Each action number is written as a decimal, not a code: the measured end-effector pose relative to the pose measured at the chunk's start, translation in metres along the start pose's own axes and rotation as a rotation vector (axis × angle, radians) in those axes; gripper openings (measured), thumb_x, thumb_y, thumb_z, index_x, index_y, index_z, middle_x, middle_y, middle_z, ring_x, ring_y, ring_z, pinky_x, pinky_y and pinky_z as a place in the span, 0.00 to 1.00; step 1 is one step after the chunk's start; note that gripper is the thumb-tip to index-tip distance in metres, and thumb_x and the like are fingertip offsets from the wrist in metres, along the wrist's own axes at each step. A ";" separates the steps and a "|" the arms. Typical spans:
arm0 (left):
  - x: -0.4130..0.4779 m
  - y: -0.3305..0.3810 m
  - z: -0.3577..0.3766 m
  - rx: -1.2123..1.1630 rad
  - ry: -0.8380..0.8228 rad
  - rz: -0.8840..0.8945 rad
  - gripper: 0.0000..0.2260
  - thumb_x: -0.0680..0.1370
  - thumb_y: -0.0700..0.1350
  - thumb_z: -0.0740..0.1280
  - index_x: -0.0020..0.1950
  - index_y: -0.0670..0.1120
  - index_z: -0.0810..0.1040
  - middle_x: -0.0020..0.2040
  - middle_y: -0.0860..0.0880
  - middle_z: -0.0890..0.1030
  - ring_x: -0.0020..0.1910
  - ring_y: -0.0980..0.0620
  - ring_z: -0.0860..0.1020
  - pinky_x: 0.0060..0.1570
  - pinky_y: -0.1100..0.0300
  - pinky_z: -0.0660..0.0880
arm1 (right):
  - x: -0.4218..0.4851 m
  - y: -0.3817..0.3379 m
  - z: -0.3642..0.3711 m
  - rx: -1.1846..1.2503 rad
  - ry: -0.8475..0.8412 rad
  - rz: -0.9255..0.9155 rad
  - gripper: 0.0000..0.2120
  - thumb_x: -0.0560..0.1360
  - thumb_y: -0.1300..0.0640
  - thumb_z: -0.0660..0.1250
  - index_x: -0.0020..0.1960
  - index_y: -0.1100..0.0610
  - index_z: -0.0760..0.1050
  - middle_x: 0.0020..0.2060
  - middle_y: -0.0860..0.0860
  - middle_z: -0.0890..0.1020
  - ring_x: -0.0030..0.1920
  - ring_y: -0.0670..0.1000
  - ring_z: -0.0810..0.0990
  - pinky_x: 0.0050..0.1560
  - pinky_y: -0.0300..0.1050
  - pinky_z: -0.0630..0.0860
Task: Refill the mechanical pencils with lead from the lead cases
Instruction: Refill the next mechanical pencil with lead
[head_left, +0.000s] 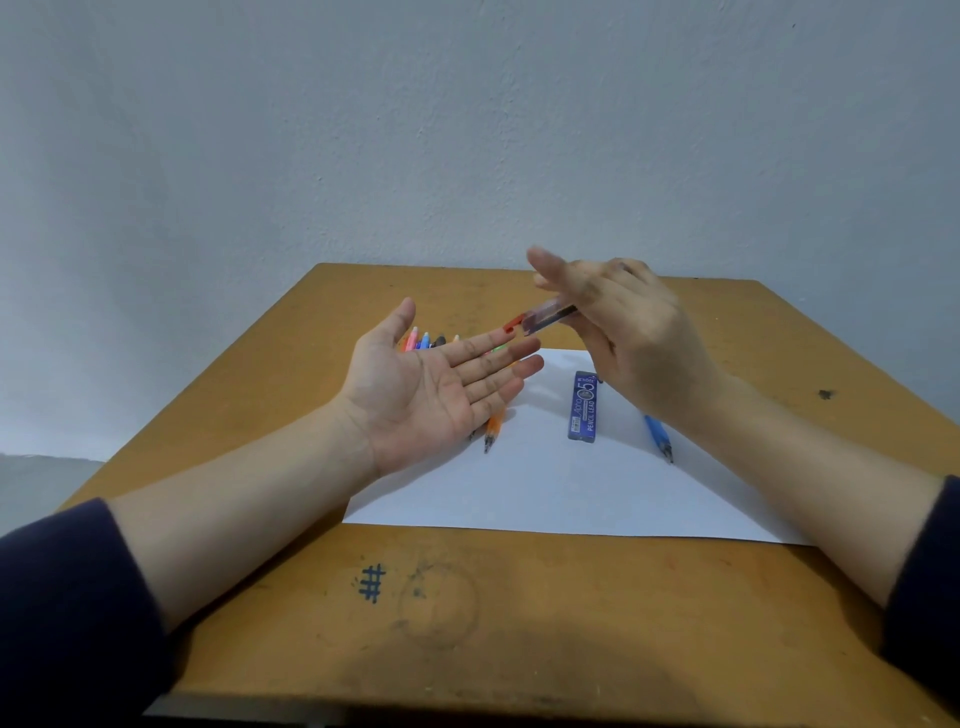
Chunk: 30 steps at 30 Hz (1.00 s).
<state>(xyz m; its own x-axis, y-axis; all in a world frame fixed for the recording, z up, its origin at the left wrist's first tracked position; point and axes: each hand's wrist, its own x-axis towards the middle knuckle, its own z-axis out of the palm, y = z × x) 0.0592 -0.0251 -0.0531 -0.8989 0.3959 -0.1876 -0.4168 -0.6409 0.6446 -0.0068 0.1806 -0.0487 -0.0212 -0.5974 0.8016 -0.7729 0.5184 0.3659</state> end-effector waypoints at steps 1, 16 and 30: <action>0.000 0.000 0.000 -0.003 -0.005 -0.001 0.37 0.78 0.66 0.48 0.68 0.34 0.70 0.63 0.36 0.77 0.64 0.39 0.75 0.66 0.52 0.69 | -0.001 0.001 0.000 -0.009 -0.014 -0.010 0.20 0.75 0.73 0.64 0.65 0.60 0.74 0.52 0.53 0.83 0.52 0.53 0.81 0.45 0.52 0.76; 0.001 0.001 -0.002 -0.021 -0.047 -0.006 0.37 0.78 0.66 0.48 0.69 0.35 0.69 0.64 0.36 0.76 0.65 0.39 0.74 0.66 0.52 0.69 | 0.000 -0.001 -0.001 0.025 -0.006 0.017 0.23 0.75 0.73 0.64 0.68 0.62 0.67 0.51 0.53 0.83 0.51 0.53 0.80 0.46 0.52 0.76; 0.001 0.001 -0.003 -0.036 -0.059 -0.008 0.37 0.78 0.66 0.49 0.69 0.35 0.68 0.65 0.36 0.75 0.65 0.38 0.74 0.67 0.52 0.68 | -0.004 0.005 0.004 -0.096 -0.129 -0.013 0.26 0.73 0.75 0.61 0.68 0.58 0.72 0.57 0.52 0.81 0.55 0.54 0.80 0.47 0.50 0.73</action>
<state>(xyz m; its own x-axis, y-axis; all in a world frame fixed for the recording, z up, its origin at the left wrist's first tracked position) 0.0573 -0.0274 -0.0554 -0.8865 0.4386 -0.1473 -0.4291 -0.6603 0.6164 -0.0126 0.1833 -0.0521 -0.0975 -0.6749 0.7314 -0.7098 0.5623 0.4243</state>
